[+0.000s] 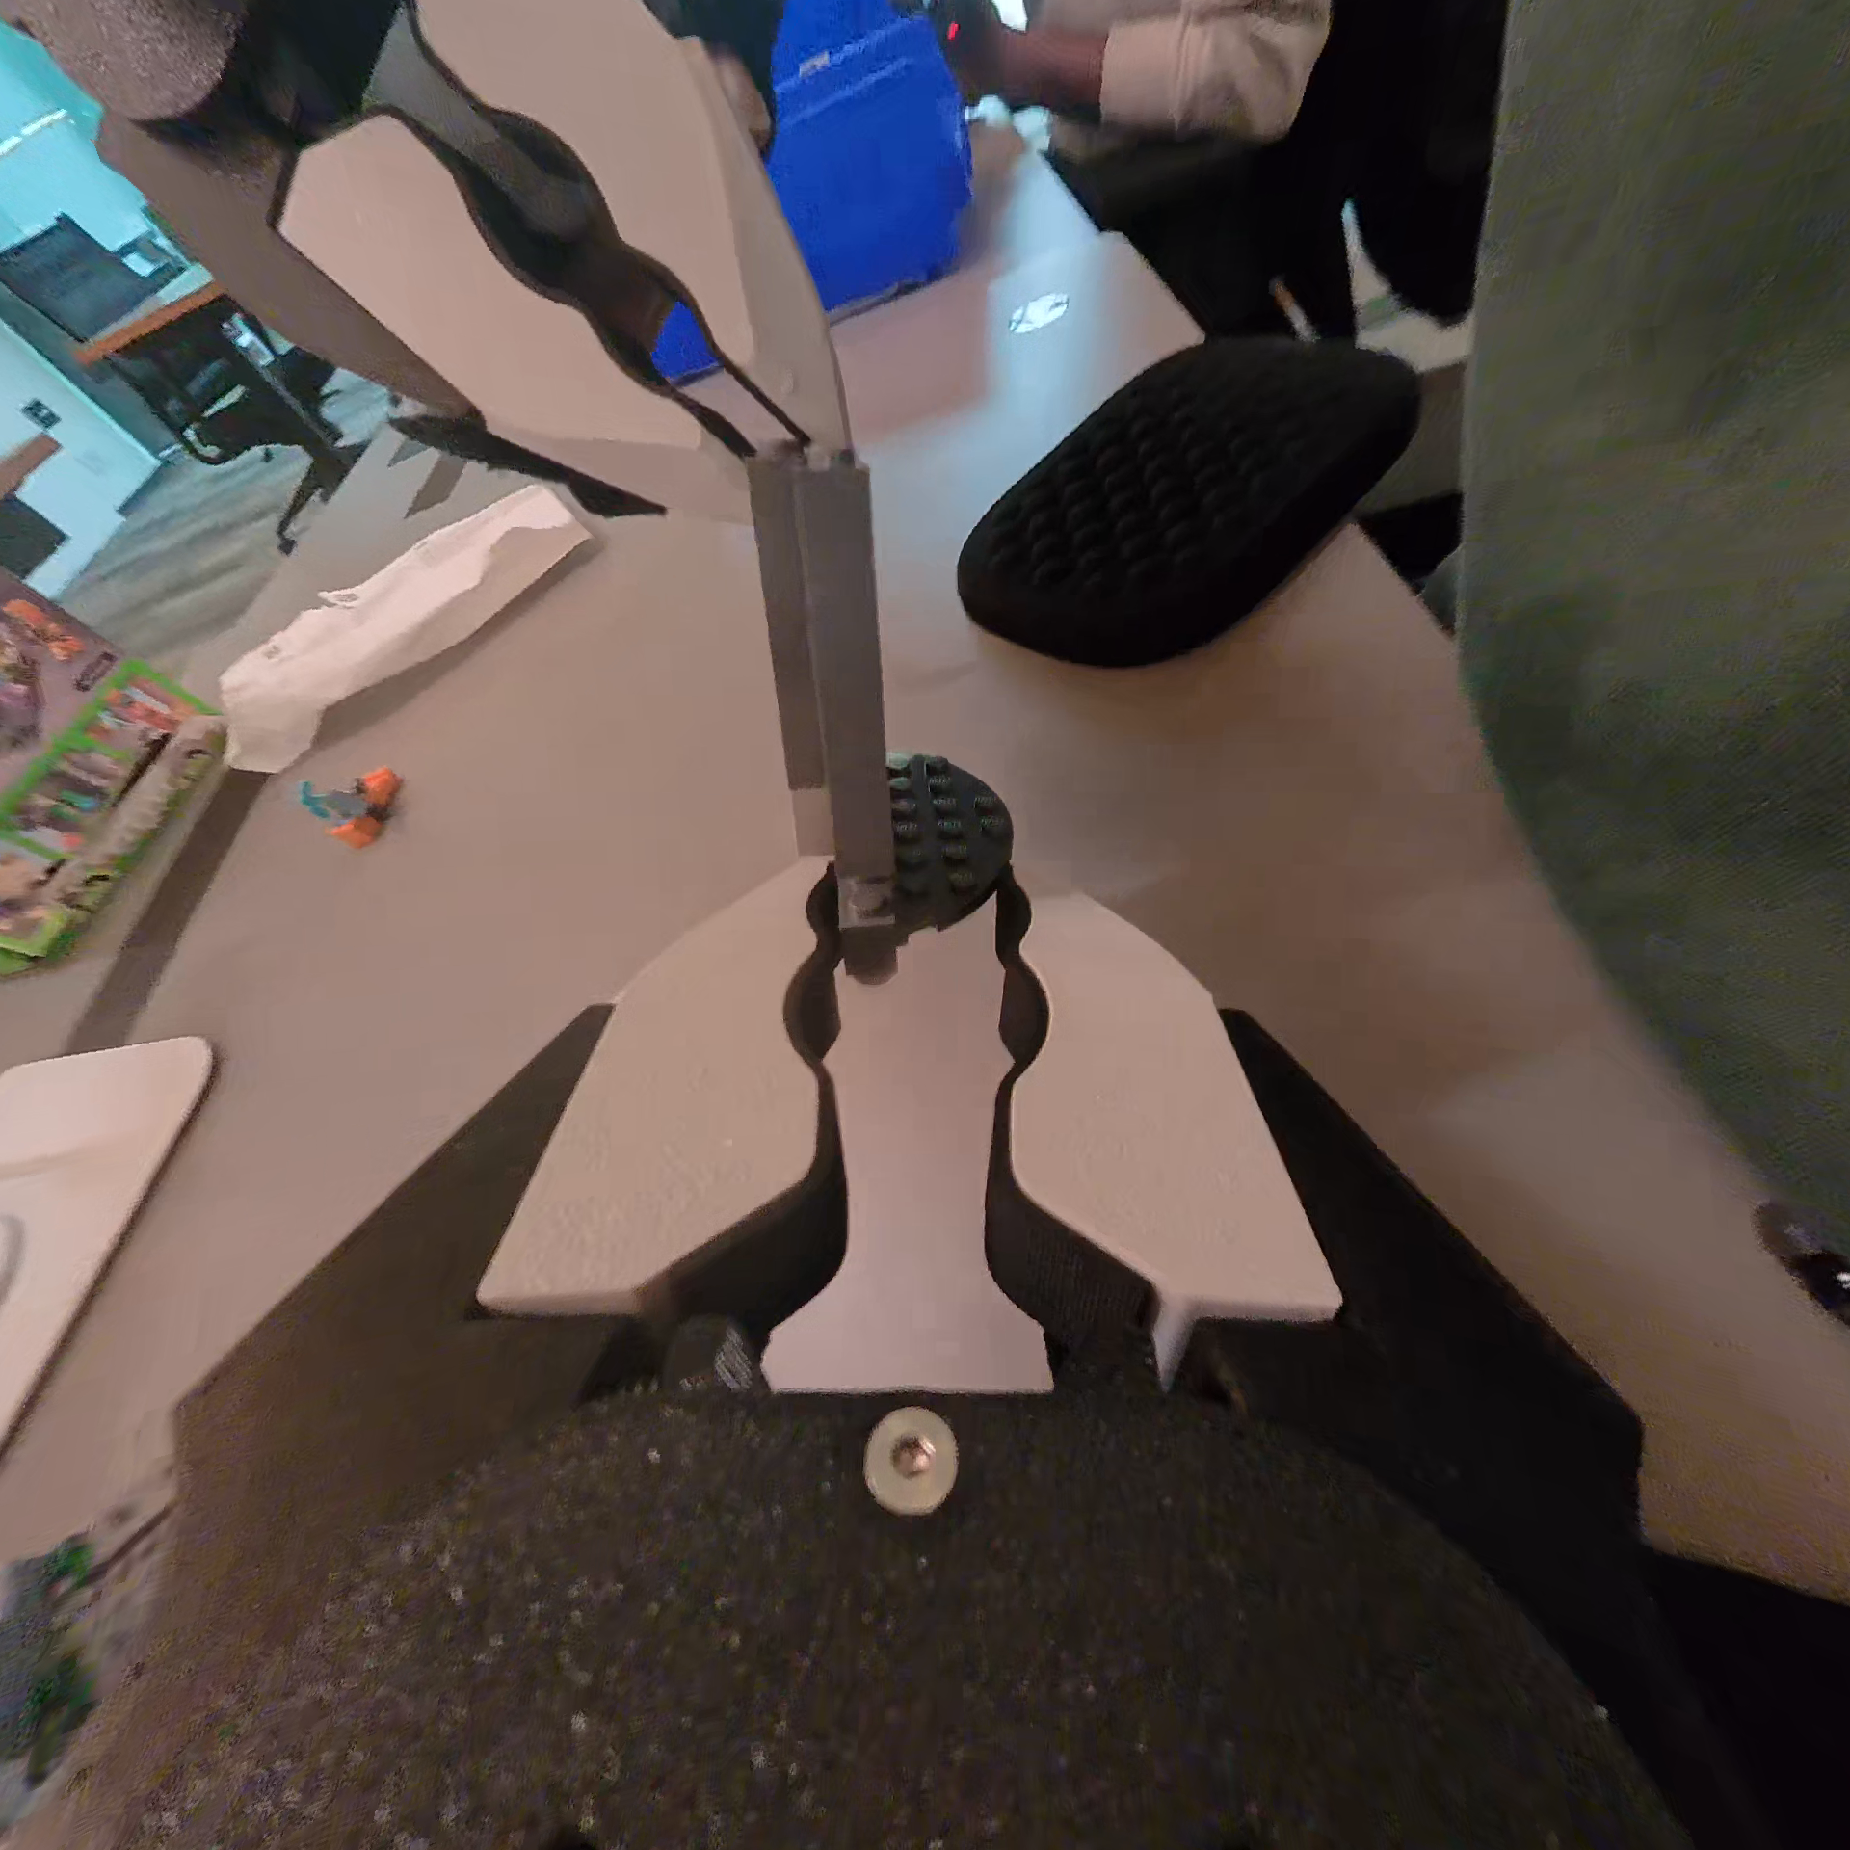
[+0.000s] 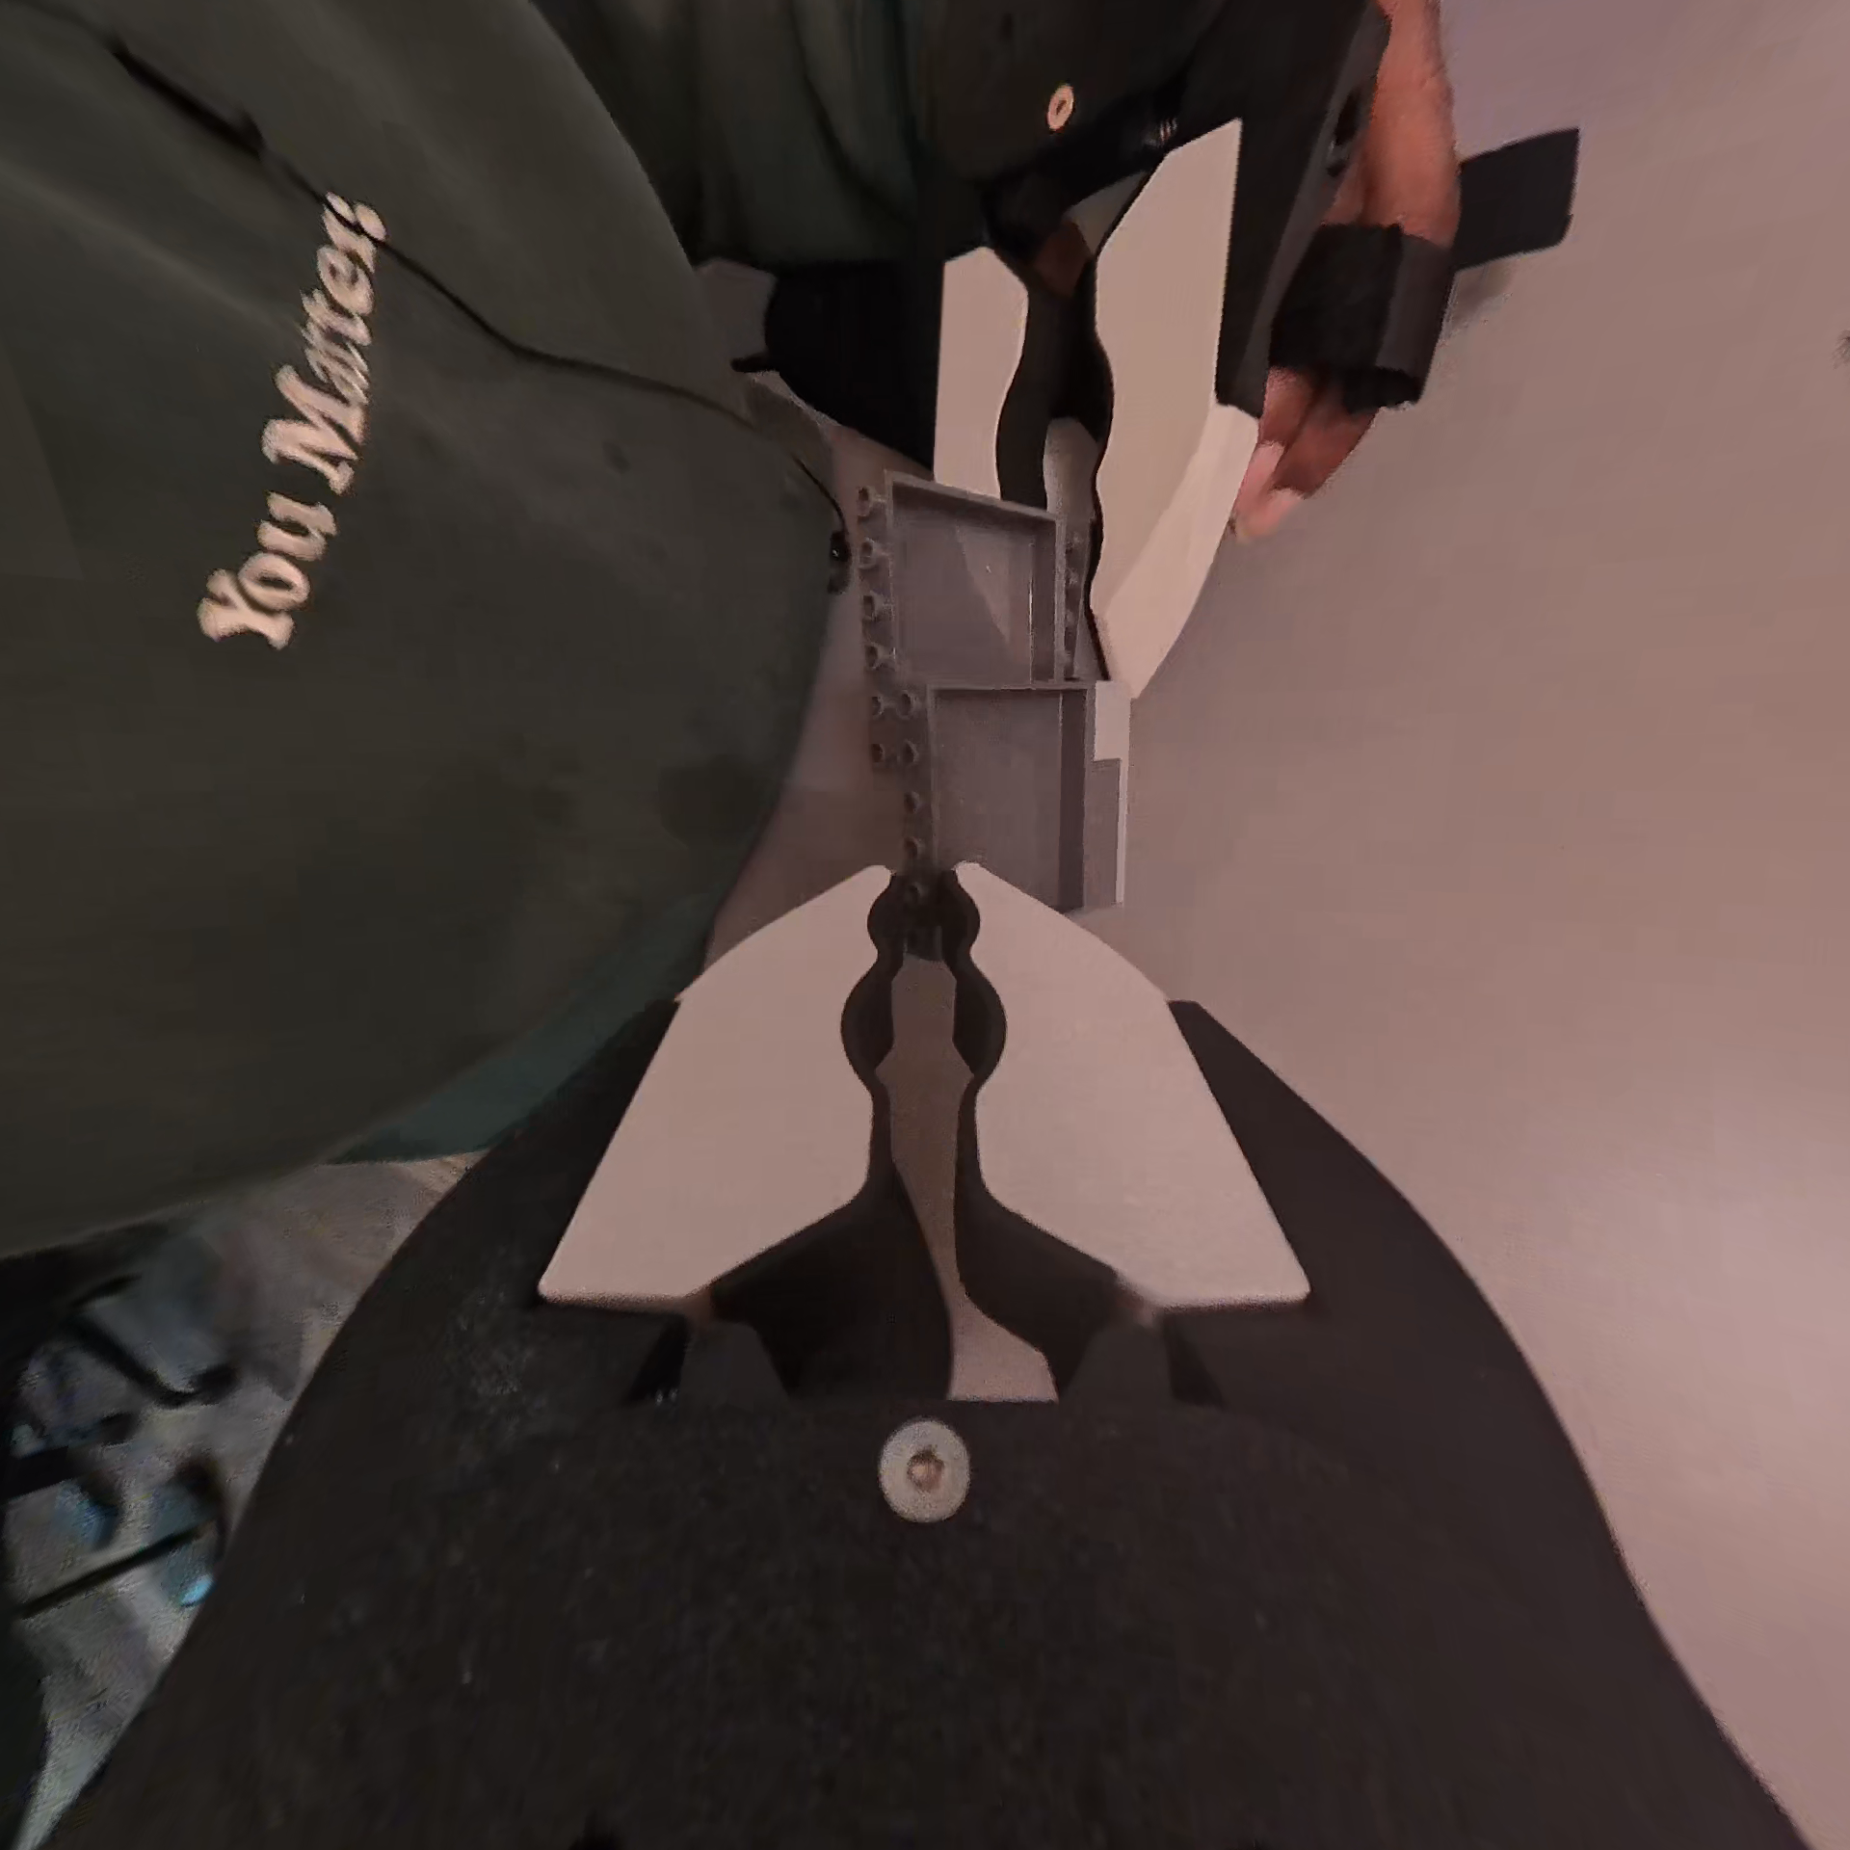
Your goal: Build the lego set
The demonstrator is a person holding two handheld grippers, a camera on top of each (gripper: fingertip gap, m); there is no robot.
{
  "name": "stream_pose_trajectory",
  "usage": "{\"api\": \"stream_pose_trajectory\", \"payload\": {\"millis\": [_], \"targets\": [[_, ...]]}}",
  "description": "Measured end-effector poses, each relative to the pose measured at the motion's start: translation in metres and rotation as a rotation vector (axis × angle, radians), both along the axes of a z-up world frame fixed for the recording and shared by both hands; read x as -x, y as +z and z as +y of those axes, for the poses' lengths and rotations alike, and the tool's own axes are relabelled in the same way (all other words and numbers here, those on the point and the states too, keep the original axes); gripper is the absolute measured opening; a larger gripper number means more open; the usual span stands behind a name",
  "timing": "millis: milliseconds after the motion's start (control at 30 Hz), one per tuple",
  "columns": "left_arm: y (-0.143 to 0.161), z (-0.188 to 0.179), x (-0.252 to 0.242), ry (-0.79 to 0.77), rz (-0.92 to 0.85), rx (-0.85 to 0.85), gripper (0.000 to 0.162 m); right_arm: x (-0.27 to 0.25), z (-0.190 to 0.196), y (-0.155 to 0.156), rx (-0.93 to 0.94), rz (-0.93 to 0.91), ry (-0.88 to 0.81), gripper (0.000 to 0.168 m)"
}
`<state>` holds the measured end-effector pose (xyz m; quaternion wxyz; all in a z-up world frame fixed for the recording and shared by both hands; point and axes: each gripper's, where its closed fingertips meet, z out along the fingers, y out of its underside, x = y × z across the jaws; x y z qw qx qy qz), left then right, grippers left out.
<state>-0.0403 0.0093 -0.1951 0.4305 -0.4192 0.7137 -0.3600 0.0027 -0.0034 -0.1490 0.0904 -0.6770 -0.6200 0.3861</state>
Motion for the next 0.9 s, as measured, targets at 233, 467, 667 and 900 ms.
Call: {"api": "stream_pose_trajectory", "payload": {"millis": [233, 467, 667, 900], "targets": [[0.011, -0.011, 0.003, -0.081, -0.051, 0.166, 0.029, 0.008, -0.005, 0.015, 0.251, 0.036, 0.024, 0.009], [0.016, -0.022, 0.007, -0.159, -0.062, 0.263, 0.029, 0.014, -0.017, 0.017, 0.259, 0.037, 0.070, 0.025], [0.016, -0.032, 0.008, -0.203, -0.043, 0.289, 0.029, 0.017, -0.018, 0.020, 0.286, 0.034, 0.035, 0.026], [0.022, -0.036, 0.009, -0.247, -0.058, 0.414, 0.029, 0.021, -0.019, 0.029, 0.266, 0.069, 0.001, 0.032]]}}
